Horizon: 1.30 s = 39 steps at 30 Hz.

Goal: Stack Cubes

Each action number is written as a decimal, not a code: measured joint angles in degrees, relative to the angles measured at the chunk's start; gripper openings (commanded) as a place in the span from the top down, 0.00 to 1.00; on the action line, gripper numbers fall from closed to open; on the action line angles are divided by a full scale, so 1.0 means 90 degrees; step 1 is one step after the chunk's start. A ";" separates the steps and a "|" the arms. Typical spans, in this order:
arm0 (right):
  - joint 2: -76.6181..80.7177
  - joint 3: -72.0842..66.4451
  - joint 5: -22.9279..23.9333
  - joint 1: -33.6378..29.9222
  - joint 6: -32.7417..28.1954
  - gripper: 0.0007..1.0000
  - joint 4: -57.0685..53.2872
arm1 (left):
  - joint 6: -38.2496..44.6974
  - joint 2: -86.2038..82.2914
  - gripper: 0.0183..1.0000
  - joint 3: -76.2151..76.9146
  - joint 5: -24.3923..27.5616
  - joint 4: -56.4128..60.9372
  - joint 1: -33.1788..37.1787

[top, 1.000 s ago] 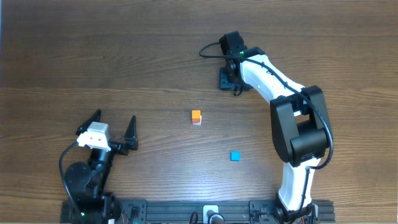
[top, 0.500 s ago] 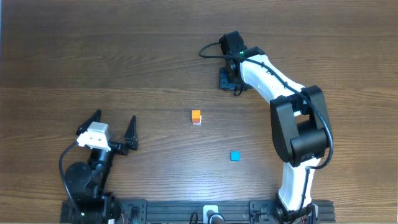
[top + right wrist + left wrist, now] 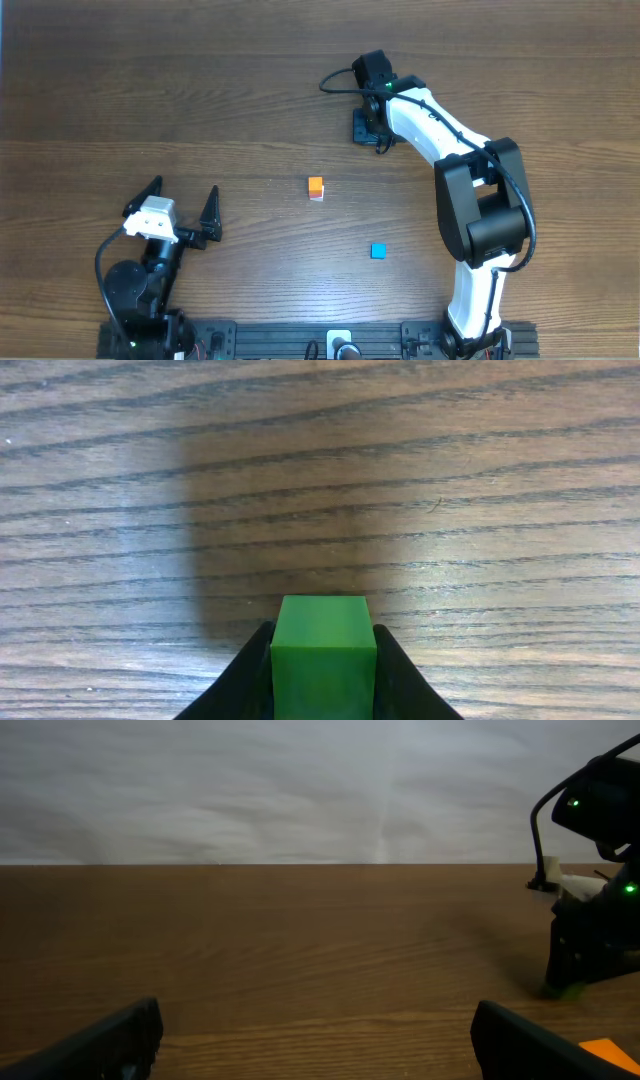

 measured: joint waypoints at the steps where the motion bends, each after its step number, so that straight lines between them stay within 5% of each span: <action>1: 0.0000 0.0000 0.0000 0.0000 0.0002 0.84 0.0000 | 0.0000 0.0000 0.00 0.0000 0.0000 0.0000 0.0000; 19: -0.0379 0.0986 0.0005 0.0136 -0.0002 0.99 -0.1537 | 0.0000 0.0000 0.00 0.0000 0.0000 0.0000 0.0000; 27: -0.0923 0.2140 0.0219 0.1088 0.0345 0.99 -0.3257 | 0.0000 0.0000 0.00 0.0000 0.0000 0.0000 0.0000; 39: -0.0937 0.3036 0.0330 0.2793 0.1916 0.99 -0.4794 | 0.0000 0.0000 0.00 0.0000 0.0000 0.0000 0.0000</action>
